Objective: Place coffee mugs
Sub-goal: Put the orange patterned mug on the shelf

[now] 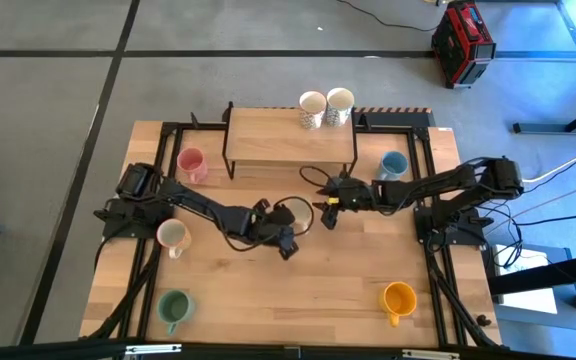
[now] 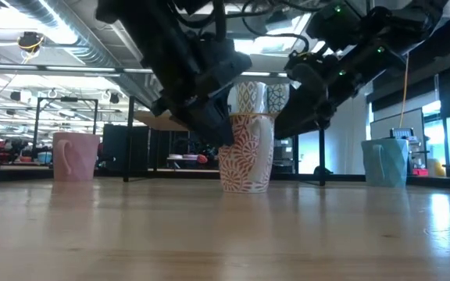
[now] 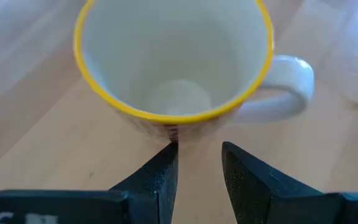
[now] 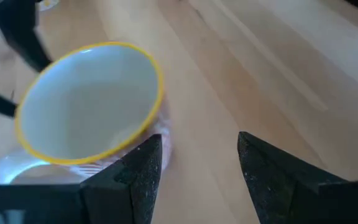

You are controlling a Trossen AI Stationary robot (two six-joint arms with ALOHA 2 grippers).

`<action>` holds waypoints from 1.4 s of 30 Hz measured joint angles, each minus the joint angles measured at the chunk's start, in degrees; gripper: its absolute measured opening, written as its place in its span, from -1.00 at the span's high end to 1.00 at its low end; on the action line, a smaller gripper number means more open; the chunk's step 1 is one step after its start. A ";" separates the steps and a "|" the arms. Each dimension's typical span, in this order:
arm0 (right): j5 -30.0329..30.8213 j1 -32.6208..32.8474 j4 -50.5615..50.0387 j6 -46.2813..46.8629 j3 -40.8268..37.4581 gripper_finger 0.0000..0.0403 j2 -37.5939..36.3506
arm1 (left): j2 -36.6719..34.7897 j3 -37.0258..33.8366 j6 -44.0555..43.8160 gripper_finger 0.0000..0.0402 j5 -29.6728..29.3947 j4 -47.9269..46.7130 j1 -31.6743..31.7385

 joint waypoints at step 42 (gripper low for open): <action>-15.83 -0.07 -11.48 -4.73 2.10 0.01 -2.40 | -8.23 0.04 -17.86 -0.08 -3.21 -0.33 -0.15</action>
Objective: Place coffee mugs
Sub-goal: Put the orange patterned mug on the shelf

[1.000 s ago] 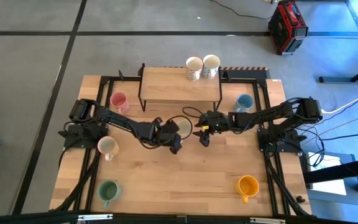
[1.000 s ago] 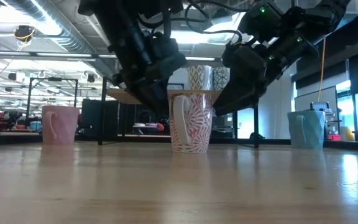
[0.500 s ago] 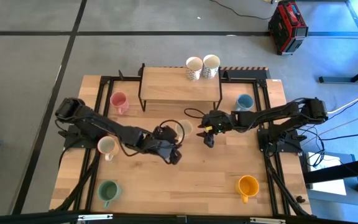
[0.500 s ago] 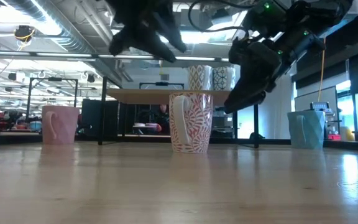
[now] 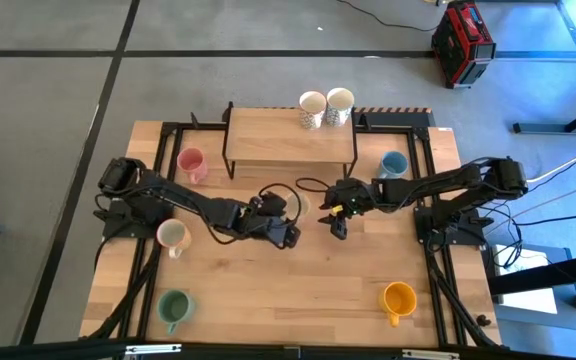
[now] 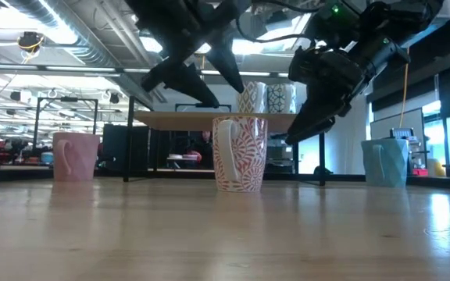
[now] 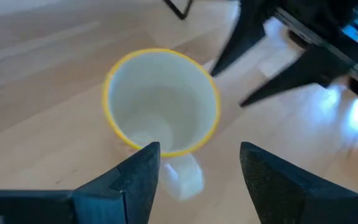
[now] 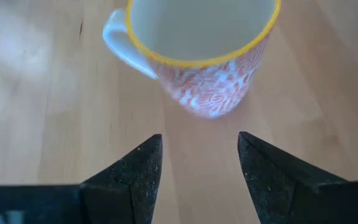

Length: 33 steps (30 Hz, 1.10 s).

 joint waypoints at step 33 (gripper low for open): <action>0.03 0.00 -4.01 -1.37 0.00 0.01 0.00 | 16.59 -0.04 0.35 0.09 -23.26 10.83 -6.60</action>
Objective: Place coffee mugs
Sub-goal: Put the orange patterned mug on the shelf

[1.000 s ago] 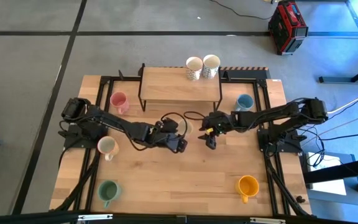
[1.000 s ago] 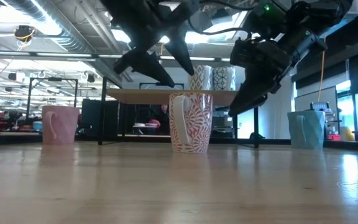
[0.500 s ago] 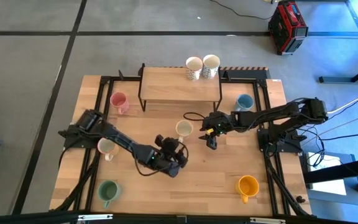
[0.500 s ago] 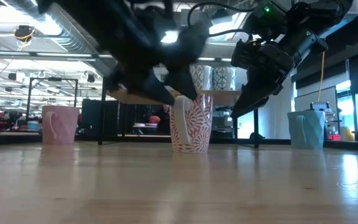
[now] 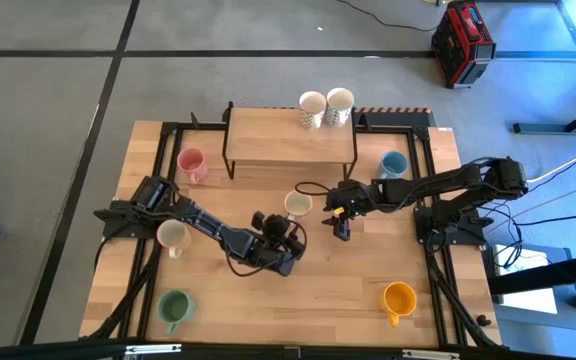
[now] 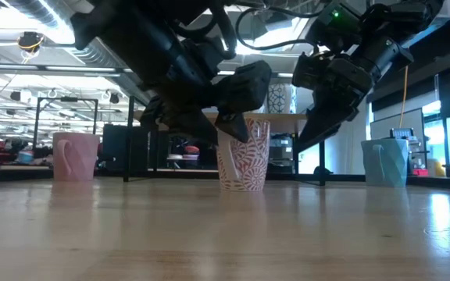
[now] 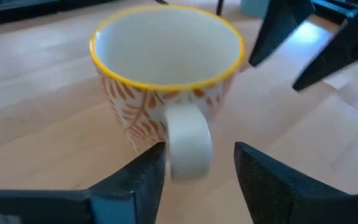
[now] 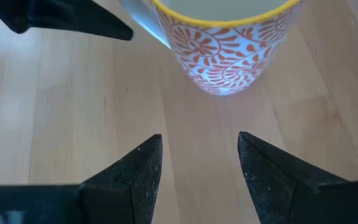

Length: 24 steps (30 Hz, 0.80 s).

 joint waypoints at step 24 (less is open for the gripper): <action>-0.03 0.00 -2.51 -1.59 -0.04 0.01 -6.72 | -4.13 1.05 4.42 0.76 3.79 -0.57 0.33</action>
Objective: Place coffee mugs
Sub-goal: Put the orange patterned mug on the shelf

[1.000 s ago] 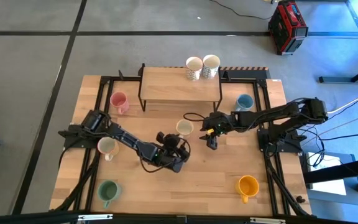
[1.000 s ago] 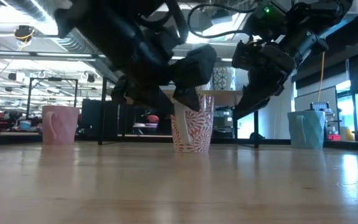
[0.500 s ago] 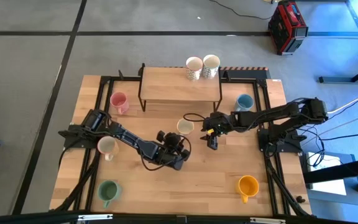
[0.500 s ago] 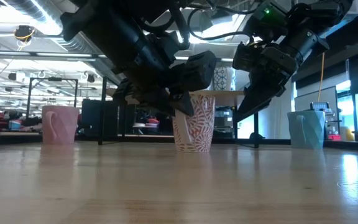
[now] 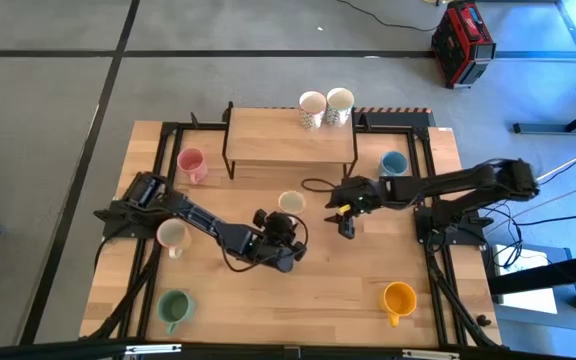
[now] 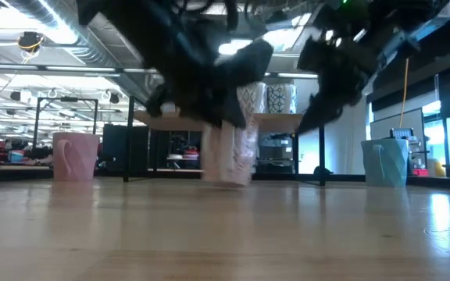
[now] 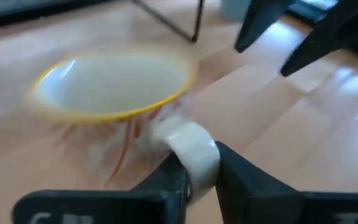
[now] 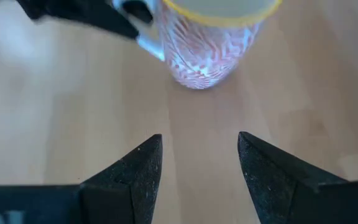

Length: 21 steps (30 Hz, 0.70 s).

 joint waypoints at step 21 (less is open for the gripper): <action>5.09 0.02 -7.53 -1.65 0.02 0.01 -30.99 | -5.43 20.06 19.83 0.93 3.44 -11.25 1.97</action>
